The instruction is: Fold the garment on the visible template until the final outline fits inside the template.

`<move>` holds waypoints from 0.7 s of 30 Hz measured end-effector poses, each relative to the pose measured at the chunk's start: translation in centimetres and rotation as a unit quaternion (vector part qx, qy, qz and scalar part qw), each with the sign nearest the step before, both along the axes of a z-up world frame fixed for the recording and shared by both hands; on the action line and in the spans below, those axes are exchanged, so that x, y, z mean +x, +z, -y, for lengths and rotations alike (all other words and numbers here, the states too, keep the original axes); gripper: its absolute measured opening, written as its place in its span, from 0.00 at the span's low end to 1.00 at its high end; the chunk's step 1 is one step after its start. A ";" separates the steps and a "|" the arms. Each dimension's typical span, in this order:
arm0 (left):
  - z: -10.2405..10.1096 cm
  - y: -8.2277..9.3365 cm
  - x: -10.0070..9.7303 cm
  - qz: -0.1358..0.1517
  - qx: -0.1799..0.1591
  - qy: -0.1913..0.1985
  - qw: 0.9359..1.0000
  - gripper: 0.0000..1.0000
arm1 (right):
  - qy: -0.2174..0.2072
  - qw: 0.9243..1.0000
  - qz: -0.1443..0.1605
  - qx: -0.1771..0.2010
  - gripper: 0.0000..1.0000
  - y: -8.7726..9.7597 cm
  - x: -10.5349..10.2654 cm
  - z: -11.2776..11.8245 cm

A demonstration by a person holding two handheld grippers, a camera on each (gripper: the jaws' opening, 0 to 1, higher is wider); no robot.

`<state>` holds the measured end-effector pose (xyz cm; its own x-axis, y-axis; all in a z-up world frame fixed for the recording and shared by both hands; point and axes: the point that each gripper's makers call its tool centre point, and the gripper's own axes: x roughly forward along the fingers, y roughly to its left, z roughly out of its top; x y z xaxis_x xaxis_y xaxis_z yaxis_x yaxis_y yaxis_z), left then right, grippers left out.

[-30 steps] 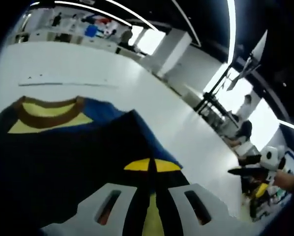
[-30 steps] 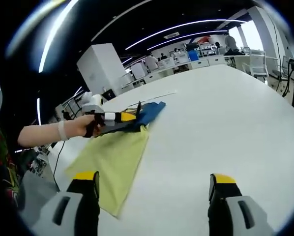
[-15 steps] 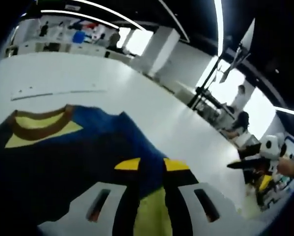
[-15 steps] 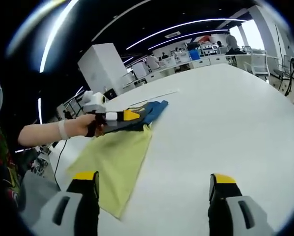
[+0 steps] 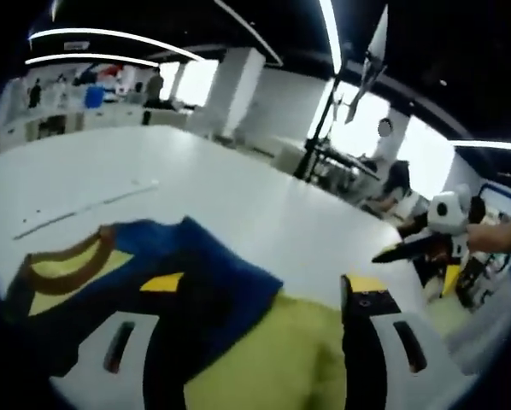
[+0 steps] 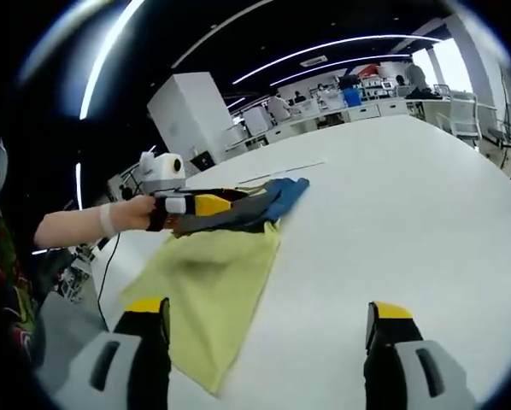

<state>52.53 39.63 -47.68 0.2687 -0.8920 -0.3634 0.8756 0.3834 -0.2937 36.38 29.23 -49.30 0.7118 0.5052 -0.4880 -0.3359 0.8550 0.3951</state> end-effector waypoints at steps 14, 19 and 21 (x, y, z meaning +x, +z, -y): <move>-3.0 1.1 -1.5 0.009 0.000 0.001 1.000 0.72 | 0.008 1.000 0.008 -0.007 0.95 0.7 0.4 -0.3; -5.7 1.9 -2.4 0.015 0.000 0.016 1.000 0.71 | 0.013 1.000 0.009 -0.010 0.95 1.0 0.4 -0.9; -6.3 2.3 -3.1 0.018 -0.001 0.016 1.000 0.70 | 0.013 1.000 0.011 -0.010 0.94 1.2 0.4 -1.1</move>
